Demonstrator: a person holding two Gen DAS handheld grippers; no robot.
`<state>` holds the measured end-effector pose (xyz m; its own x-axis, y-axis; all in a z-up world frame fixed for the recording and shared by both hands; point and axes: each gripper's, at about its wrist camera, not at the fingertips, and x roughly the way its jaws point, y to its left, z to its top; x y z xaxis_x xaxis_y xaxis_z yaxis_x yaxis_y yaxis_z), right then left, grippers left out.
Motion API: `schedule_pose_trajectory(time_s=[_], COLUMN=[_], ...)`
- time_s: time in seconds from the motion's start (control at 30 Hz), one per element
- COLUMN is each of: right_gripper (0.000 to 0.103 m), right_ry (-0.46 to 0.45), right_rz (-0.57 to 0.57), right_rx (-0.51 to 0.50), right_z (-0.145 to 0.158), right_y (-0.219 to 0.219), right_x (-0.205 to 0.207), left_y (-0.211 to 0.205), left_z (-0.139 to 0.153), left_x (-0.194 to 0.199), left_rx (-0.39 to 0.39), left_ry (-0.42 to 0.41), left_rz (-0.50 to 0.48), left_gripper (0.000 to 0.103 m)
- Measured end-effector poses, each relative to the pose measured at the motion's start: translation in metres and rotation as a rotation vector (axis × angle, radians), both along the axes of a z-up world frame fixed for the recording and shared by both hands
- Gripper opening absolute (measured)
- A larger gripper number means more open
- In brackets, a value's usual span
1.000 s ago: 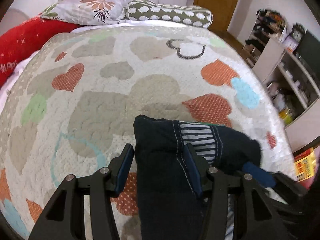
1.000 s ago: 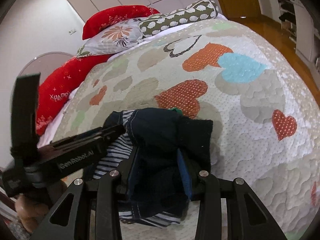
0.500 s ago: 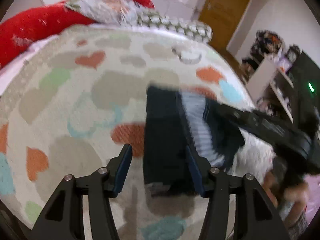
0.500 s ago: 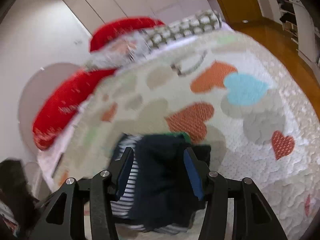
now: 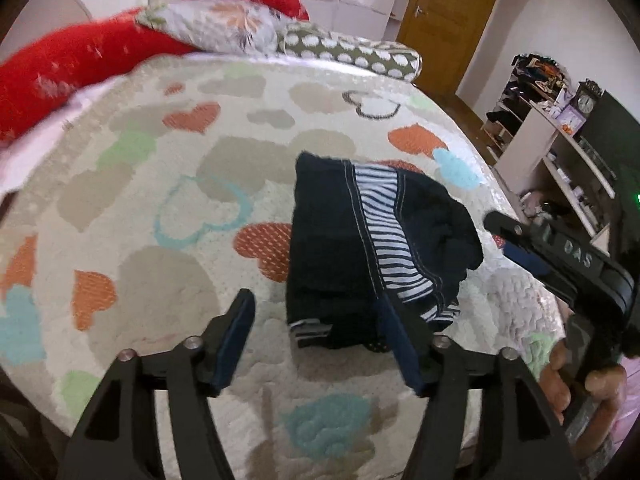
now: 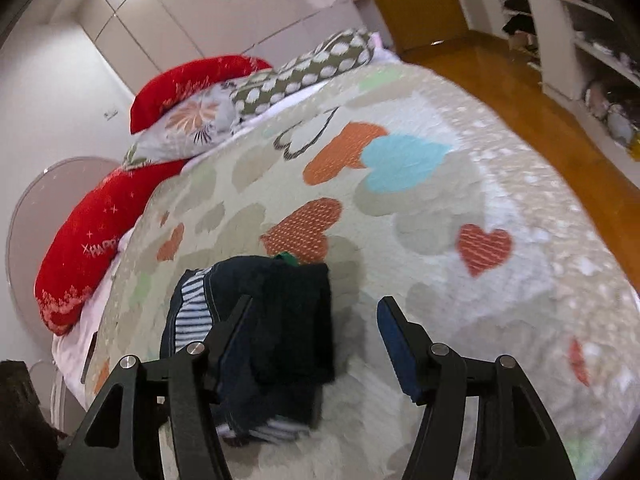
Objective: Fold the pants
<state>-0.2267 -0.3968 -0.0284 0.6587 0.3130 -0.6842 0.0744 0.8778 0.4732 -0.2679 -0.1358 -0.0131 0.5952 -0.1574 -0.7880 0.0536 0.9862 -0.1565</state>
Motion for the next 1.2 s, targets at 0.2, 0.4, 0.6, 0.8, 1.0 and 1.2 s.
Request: schedule_pose_trajectory(time_s=[0.2, 0.4, 0.6, 0.8, 1.0, 1.2], right_gripper=[0.067, 0.068, 0.068, 0.068, 0.068, 0.068], right_ry=[-0.008, 0.011, 0.01, 0.03, 0.046, 0.05], right_rz=[-0.04, -0.014, 0.002, -0.002, 0.003, 0.009], right_rx=[-0.039, -0.096, -0.112, -0.102, -0.095, -0.099], right_z=[0.001, -0.002, -0.004, -0.009, -0.013, -0.016], right_y=[-0.004, 0.006, 0.009, 0.007, 0.009, 0.011], right_x=[-0.039, -0.06, -0.067, -0.066, -0.063, -0.063], left_y=[-0.007, -0.015, -0.026, -0.027, -0.025, -0.024], left_z=[0.028, 0.038, 0.034, 0.027, 0.024, 0.019], left_x=[-0.023, -0.035, -0.037, -0.035, -0.034, -0.032], left_rx=[0.118, 0.183, 0.222, 0.228, 0.218, 0.204], left_ry=[-0.106, -0.129, -0.112, -0.085, -0.069, -0.045], left_rz=[0.033, 0.026, 0.002, -0.008, -0.006, -0.012], left_gripper=[0.078, 0.078, 0.078, 0.078, 0.078, 0.078])
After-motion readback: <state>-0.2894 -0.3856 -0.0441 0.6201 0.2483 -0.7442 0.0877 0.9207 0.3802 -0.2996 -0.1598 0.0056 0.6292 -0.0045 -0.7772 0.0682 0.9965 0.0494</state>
